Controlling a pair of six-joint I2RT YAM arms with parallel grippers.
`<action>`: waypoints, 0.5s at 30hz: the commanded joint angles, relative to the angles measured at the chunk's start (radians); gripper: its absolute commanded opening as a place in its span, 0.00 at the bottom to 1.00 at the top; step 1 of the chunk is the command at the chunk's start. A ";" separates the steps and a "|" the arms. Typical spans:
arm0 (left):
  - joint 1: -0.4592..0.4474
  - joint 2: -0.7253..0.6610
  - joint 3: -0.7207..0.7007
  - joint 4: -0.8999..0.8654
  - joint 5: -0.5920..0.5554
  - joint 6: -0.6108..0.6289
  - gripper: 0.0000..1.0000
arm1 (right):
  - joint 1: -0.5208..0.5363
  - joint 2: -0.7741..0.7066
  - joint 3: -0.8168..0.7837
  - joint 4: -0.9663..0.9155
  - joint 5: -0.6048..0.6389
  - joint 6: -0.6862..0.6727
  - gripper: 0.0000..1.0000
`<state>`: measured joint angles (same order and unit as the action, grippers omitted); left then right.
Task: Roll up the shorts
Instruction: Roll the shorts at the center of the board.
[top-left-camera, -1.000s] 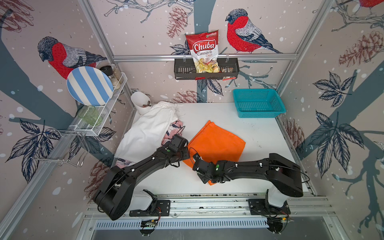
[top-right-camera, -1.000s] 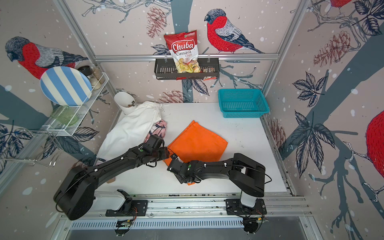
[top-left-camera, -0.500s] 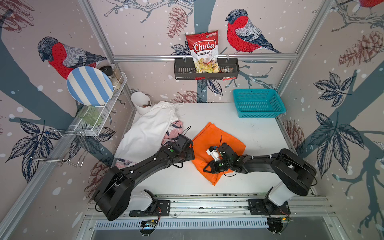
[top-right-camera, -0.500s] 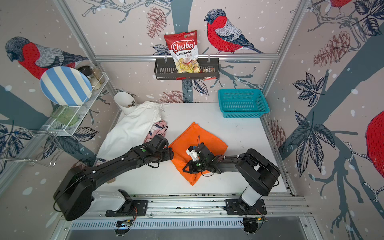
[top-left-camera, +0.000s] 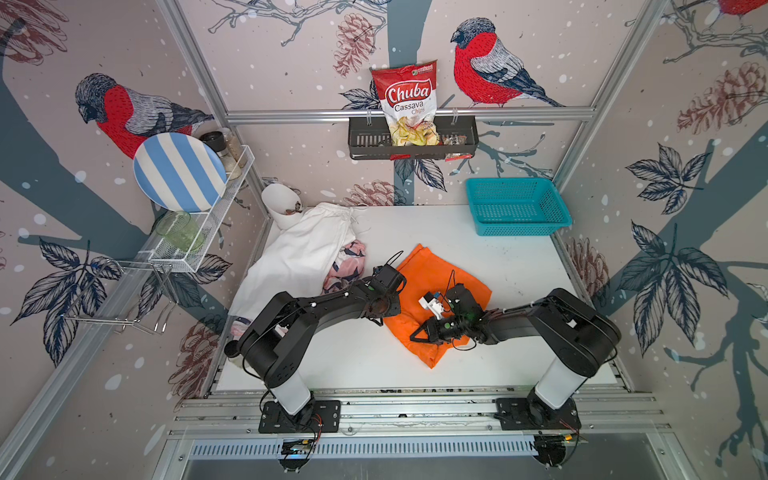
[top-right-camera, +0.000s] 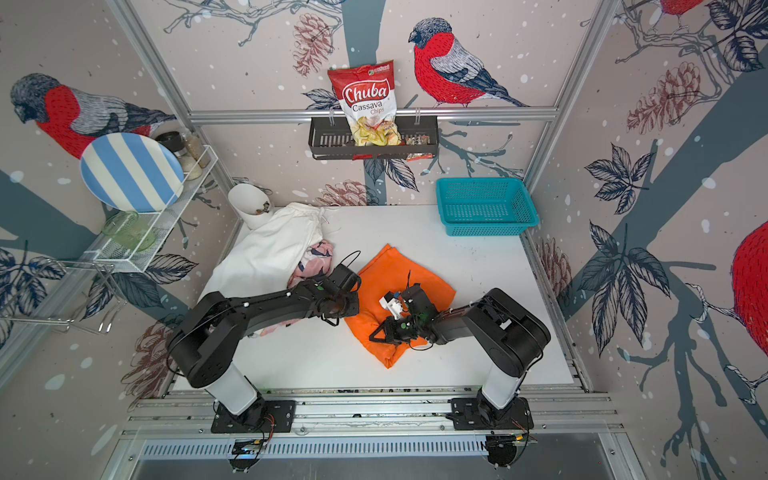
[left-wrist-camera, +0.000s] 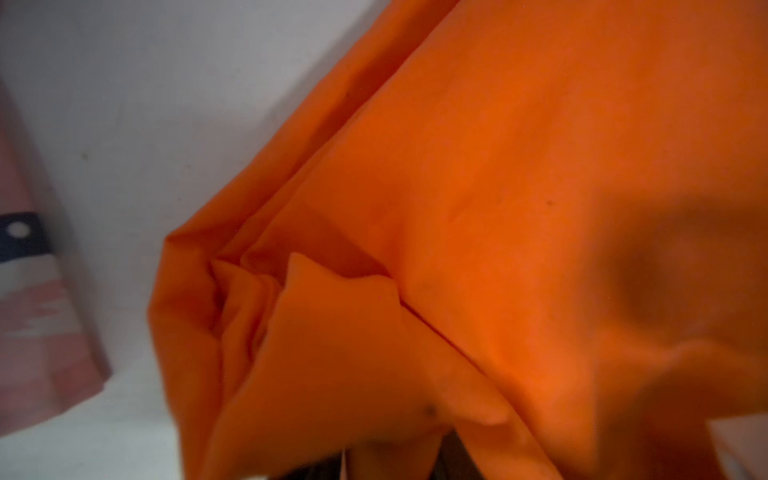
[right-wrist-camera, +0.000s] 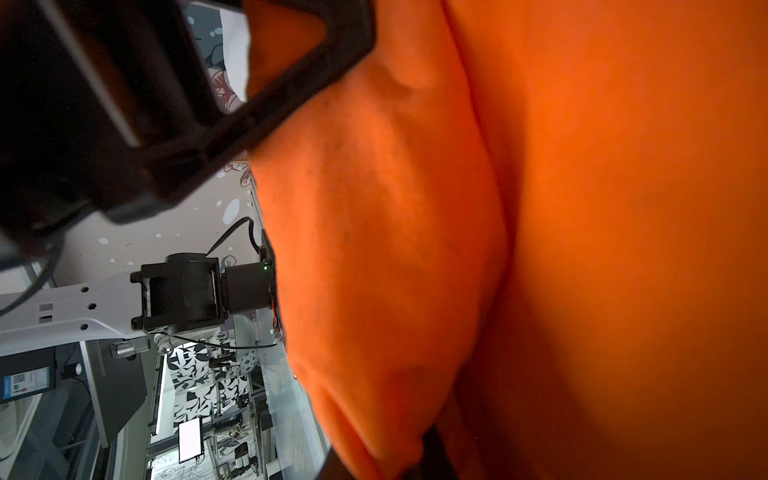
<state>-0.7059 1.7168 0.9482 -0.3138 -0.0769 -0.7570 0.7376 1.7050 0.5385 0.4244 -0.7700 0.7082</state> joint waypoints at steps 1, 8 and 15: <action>0.009 0.050 -0.010 0.002 -0.042 0.044 0.29 | 0.003 -0.028 -0.006 -0.198 0.160 -0.039 0.29; 0.009 0.076 -0.027 0.037 -0.002 0.062 0.30 | 0.088 -0.210 0.107 -0.535 0.456 -0.115 0.55; 0.010 0.074 -0.022 0.039 0.015 0.073 0.31 | 0.203 -0.302 0.219 -0.769 0.650 -0.142 0.61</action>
<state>-0.7013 1.7699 0.9375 -0.1467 -0.0780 -0.6998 0.9146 1.4124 0.7444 -0.1902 -0.2321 0.5938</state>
